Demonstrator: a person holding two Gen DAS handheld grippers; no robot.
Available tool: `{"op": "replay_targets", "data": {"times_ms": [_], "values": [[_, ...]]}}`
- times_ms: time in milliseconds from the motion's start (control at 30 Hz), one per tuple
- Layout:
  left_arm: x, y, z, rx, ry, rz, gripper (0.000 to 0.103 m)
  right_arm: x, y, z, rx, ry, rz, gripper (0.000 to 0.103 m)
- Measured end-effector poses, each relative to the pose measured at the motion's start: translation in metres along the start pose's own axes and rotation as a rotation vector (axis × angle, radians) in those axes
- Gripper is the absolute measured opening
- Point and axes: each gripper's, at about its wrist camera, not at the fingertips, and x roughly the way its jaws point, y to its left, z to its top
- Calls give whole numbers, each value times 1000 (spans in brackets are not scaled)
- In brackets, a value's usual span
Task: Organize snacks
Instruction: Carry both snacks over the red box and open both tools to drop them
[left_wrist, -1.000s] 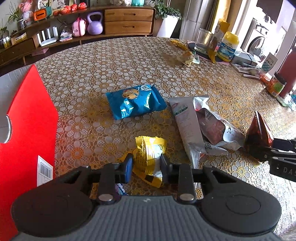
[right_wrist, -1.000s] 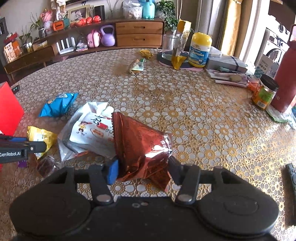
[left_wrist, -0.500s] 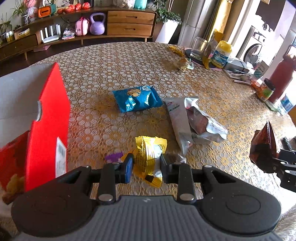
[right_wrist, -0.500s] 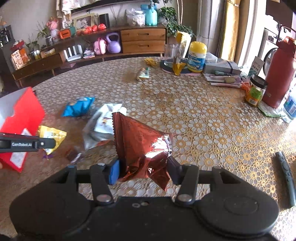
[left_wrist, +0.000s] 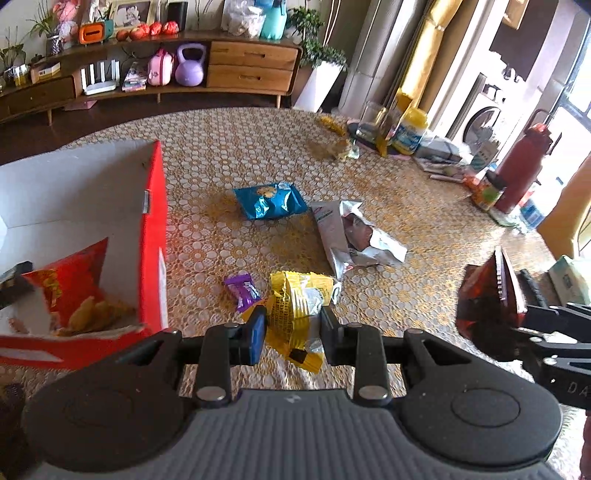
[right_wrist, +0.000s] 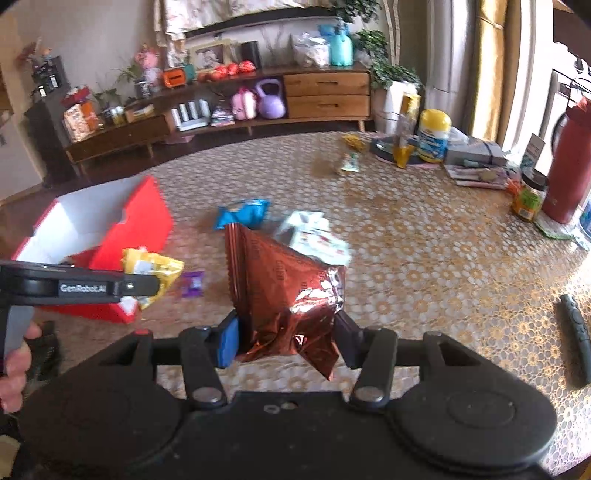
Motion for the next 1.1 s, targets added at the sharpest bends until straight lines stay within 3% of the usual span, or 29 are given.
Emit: {"op": "replay_targets", "data": {"times_ms": [400,633,1100], "values": [[-75,33,-11,-6,-83,12,30,-26,79,10,-113,-31,124,51],[-109,80,0,-24,-111,84,30,-16,142,31,-192,-16,184,51],[-119,168,45,-43,-95,204,30,34,240,85,-267,64,223,51]]}}
